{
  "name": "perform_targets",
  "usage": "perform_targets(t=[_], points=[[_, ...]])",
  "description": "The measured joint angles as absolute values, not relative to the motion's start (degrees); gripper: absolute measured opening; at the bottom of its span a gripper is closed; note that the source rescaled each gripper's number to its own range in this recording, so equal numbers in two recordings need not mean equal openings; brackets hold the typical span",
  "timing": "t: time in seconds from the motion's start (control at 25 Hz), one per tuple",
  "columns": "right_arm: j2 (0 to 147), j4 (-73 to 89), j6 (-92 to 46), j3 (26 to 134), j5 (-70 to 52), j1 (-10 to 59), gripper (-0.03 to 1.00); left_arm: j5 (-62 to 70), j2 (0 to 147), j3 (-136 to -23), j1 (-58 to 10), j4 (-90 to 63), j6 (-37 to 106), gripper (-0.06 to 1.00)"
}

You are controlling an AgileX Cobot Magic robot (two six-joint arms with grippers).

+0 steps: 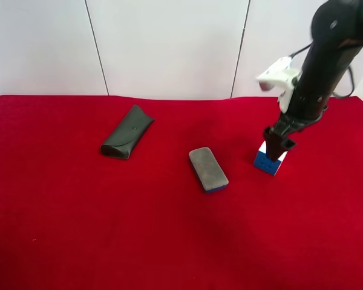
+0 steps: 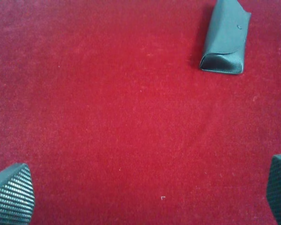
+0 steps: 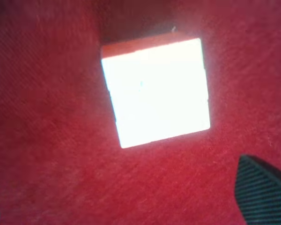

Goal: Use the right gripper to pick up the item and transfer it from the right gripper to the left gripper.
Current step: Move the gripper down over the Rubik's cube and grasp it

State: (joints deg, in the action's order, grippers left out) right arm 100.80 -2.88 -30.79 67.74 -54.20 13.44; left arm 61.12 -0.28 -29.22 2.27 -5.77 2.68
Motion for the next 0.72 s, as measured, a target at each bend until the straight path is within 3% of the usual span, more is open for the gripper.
perform_targets(t=[0.72], points=[[111.65,-8.83,-34.33,67.76,-46.02,12.79,1.00,61.11,-0.28,-29.22,2.27,-5.77,2.68,1.00]])
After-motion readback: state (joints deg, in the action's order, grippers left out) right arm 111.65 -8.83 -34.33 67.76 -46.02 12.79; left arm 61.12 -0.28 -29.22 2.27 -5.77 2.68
